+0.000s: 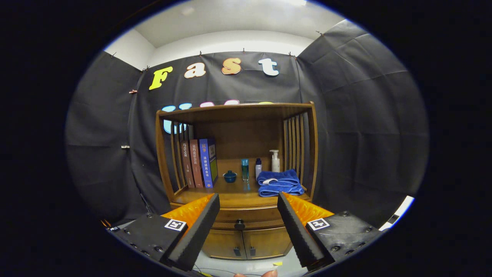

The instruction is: Pull open the drawer, take out the items inside it, and place them on the countertop above the cabinet.

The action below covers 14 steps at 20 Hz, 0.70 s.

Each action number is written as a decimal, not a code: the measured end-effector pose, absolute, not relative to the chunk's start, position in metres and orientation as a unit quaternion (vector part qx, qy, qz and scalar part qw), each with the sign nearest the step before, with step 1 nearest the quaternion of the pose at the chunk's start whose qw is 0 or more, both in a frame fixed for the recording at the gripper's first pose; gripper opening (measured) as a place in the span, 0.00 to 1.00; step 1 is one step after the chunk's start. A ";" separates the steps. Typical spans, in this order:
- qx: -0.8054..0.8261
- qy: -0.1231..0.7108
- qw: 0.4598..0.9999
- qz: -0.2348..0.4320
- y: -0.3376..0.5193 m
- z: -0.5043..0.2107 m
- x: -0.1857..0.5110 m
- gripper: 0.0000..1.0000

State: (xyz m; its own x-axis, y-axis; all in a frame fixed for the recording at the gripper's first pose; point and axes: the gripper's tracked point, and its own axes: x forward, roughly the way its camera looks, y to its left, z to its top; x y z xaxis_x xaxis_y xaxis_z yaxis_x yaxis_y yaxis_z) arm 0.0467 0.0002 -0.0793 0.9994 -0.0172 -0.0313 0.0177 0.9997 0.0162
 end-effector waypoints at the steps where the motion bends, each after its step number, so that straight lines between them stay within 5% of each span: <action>1: 0.009 0.021 1.000 -0.008 0.000 -0.093 0.054 0.99; 14: 0.012 0.054 0.998 0.014 0.019 -0.247 0.161 0.99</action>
State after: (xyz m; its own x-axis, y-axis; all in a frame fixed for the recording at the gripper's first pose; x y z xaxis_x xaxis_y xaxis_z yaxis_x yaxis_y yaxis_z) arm 0.1611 0.0186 -0.2467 0.9939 0.0289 -0.1067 -0.0263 0.9993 0.0261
